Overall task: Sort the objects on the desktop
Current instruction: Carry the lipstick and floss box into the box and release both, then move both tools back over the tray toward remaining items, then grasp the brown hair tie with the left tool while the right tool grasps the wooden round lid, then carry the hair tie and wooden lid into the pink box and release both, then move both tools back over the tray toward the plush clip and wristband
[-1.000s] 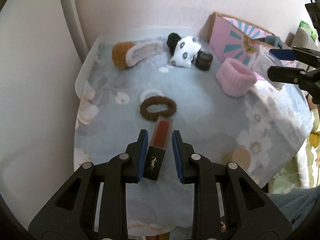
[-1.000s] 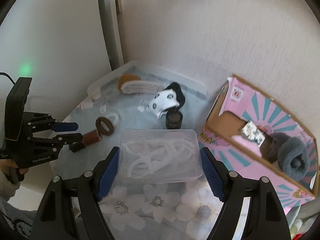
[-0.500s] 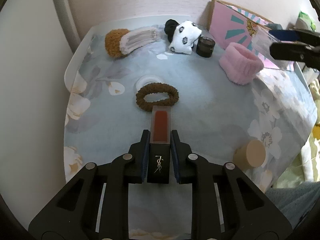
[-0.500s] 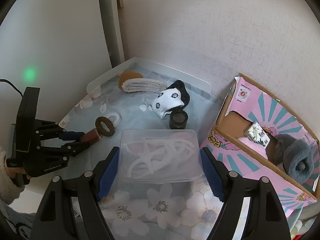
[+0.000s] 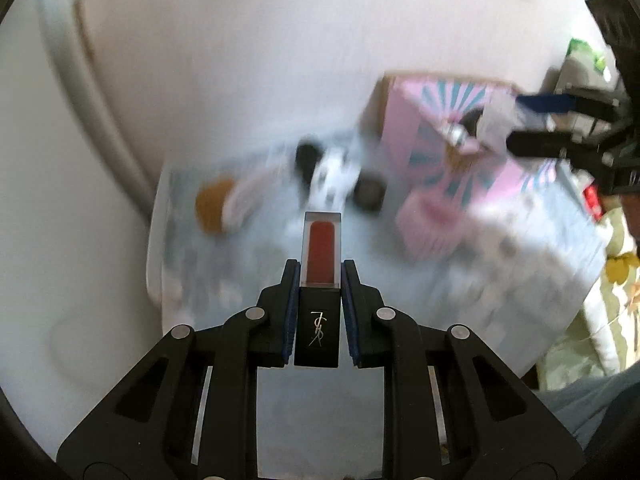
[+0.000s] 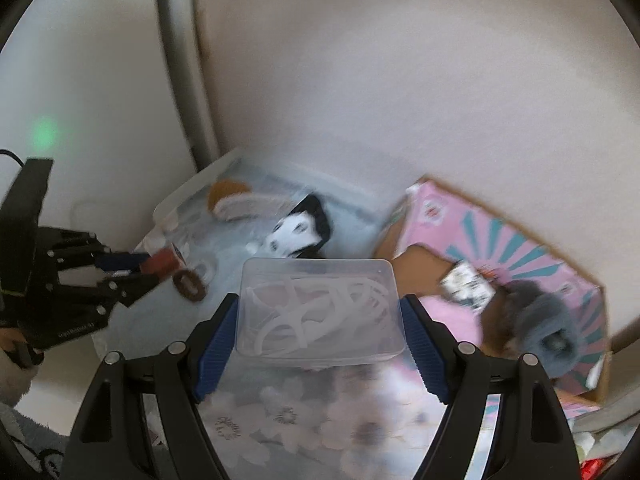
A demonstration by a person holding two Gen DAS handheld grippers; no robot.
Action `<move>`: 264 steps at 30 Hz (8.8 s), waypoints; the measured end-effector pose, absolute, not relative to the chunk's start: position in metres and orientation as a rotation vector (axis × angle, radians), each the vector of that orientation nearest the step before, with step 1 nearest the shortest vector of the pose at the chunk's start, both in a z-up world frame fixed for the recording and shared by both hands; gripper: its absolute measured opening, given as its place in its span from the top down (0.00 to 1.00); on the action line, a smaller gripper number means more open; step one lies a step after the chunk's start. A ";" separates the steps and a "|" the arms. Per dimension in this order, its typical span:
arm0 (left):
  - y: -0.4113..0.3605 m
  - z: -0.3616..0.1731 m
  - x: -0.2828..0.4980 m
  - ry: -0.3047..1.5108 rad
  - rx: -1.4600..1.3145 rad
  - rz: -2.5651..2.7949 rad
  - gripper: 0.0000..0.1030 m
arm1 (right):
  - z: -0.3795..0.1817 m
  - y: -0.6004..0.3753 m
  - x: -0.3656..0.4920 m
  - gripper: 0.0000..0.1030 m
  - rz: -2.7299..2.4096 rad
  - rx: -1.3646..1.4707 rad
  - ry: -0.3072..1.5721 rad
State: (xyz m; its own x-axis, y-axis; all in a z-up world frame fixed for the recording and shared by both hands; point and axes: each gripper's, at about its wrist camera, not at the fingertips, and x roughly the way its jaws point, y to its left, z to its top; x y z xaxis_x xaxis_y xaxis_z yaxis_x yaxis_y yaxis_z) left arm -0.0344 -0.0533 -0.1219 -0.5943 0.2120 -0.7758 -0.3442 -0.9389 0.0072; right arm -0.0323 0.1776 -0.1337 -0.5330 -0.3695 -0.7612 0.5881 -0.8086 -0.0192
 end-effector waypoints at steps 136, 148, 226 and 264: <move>-0.067 -0.175 -0.028 0.059 -1.252 2.709 0.70 | -0.226 0.125 0.034 0.70 -2.091 1.051 0.422; -0.004 -0.080 -0.077 0.112 -1.145 2.565 0.70 | -0.124 0.193 -0.040 0.70 -2.320 1.083 0.321; -0.066 -0.011 -0.102 0.088 -1.068 2.744 0.00 | -0.063 0.246 -0.065 0.19 -2.480 1.133 0.234; -0.087 -0.241 -0.184 0.273 -1.353 2.491 0.31 | -0.259 0.144 -0.046 0.19 -2.408 1.339 0.209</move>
State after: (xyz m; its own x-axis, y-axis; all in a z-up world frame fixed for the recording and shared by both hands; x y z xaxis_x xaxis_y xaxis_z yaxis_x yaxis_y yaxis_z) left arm -0.1839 -0.0874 -0.2407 -0.5154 0.1636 -0.8412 -0.3422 -0.9392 0.0269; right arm -0.0464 0.1442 -0.2594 -0.4763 -0.2509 -0.8427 0.3920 -0.9185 0.0519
